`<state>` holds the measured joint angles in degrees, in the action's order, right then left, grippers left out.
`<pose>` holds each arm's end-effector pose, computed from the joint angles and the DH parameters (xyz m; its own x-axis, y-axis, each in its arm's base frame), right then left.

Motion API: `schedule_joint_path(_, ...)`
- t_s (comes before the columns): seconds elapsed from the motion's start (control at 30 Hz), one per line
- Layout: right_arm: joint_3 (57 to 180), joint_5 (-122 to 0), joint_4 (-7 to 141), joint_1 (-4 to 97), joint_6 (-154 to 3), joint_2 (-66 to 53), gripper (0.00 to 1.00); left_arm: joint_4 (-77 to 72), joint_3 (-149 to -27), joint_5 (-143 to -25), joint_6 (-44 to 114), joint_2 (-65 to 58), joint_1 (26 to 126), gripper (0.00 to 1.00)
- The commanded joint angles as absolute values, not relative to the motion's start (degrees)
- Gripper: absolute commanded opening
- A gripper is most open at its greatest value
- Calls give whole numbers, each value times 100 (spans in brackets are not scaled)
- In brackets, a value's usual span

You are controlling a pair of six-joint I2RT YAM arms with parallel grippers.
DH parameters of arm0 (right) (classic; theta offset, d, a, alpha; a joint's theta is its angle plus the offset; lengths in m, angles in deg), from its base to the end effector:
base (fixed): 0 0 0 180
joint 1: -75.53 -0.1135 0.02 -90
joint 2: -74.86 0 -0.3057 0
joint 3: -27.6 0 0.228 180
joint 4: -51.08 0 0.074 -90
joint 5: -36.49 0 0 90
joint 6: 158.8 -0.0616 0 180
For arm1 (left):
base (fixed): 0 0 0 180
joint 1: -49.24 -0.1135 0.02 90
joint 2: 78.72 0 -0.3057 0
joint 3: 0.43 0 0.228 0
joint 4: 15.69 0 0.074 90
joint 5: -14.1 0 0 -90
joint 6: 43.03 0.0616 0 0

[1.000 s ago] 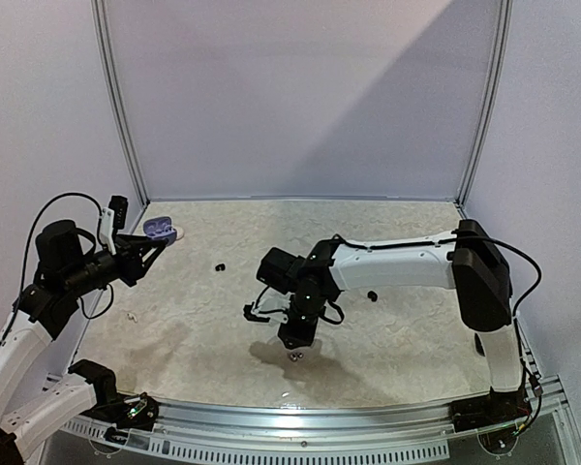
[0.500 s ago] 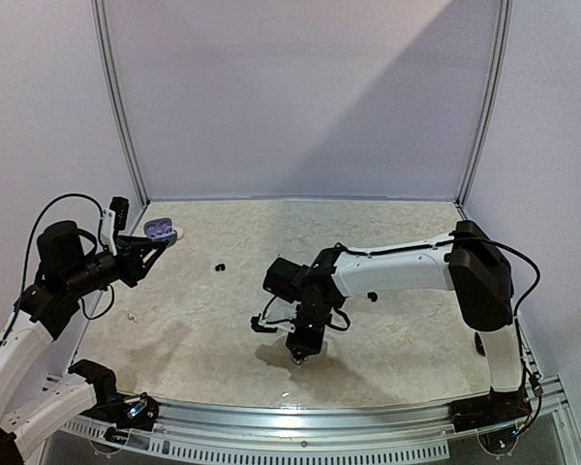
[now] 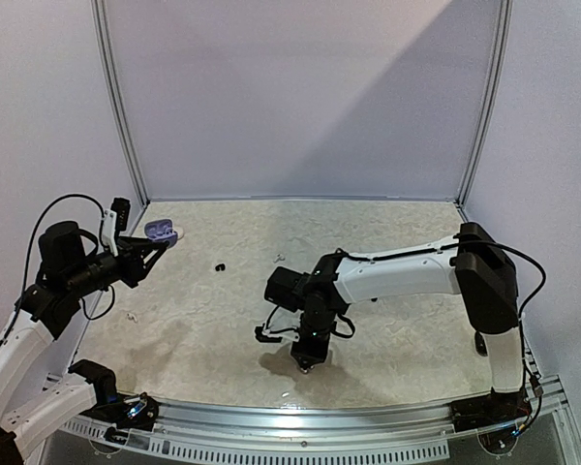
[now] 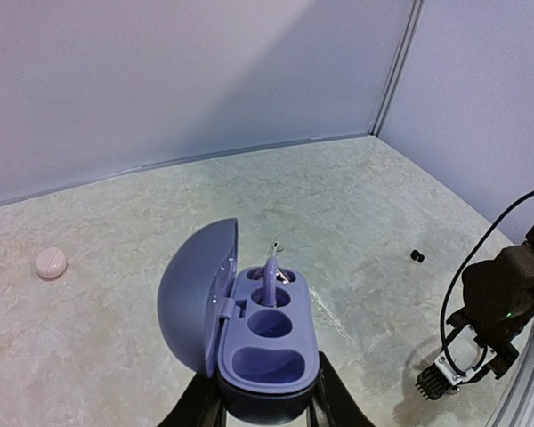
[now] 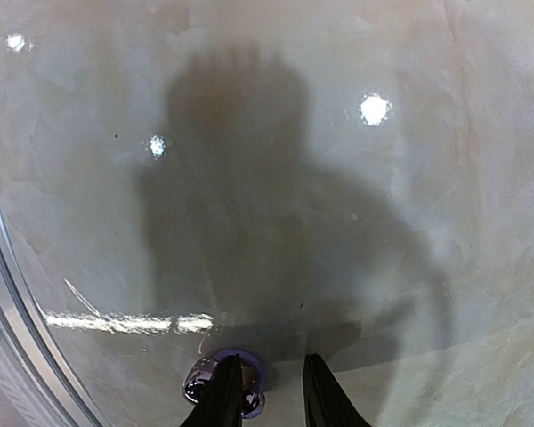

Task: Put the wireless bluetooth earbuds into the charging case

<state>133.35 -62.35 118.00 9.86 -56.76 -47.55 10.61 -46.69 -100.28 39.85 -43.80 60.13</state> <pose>0.1633 0.3842 0.1722 -0.2111 -0.9672 -0.1412 -0.9729 0.1940 0.1260 0.1116 -0.0474 0.2997 -0.3214 -0.0531 -0.9454 0.5279 0.8188 -0.2255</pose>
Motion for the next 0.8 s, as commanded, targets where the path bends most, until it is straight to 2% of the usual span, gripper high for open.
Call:
schedule_joint_path(0.0, 13390, -6123, 12440, 926, -5955, -4783, 24, 1079, -4636, -9985, 4071, -4348, 5970, 0)
schedule_joint_path(0.27, 13542, -6004, 12830, 794, -6347, -5053, 25, 1076, -4620, -9976, 4041, -4360, 5969, 0)
schedule_joint_path(0.77, 13722, -5861, 12632, 760, -7070, -5328, 7, 1066, -4621, -9972, 4061, -4353, 5968, 0)
